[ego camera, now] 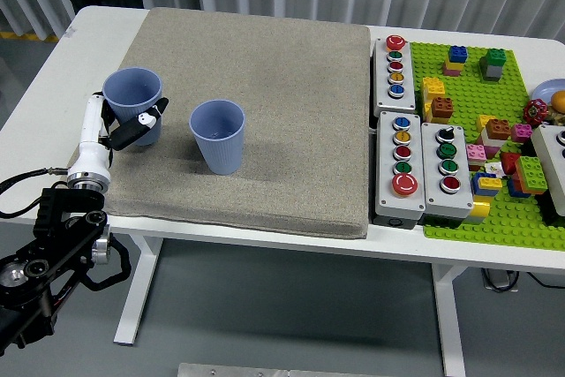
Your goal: Pick cup pour cup place
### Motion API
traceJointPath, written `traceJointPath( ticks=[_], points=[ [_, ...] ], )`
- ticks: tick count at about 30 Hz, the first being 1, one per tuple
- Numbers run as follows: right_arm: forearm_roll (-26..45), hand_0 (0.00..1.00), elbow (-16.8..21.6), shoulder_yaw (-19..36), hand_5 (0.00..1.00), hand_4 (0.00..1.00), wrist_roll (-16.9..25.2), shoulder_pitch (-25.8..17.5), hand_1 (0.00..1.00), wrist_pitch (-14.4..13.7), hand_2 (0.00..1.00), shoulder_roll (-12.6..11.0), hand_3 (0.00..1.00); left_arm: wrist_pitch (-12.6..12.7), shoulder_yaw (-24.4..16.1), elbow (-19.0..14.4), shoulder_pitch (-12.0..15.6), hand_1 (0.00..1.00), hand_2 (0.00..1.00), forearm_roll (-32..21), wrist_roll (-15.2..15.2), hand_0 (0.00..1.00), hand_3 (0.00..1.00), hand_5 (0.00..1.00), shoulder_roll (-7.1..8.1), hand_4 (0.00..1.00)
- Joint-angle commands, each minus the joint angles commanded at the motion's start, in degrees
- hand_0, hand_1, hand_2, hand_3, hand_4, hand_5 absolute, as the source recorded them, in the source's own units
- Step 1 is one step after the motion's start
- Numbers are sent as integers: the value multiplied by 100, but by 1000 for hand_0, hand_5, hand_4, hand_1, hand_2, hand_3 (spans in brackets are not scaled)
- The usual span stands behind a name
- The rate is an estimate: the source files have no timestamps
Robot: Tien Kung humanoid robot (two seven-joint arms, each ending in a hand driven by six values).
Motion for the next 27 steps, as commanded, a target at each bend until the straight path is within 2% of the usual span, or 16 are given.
traceJointPath(
  ticks=[11, 27],
  points=[
    [-6, 721, 0, -3, 332, 311, -1, -9, 680, -1, 719, 2, 691, -51, 5, 77, 36, 544, 582, -399, -219, 591, 507, 211, -25, 780],
    [-15, 719, 0, 7, 336, 311, -9, -16, 680, -5, 720, 20, 691, -80, -32, 119, 180, 557, 590, -295, -271, 605, 507, 217, -38, 777]
  ],
)
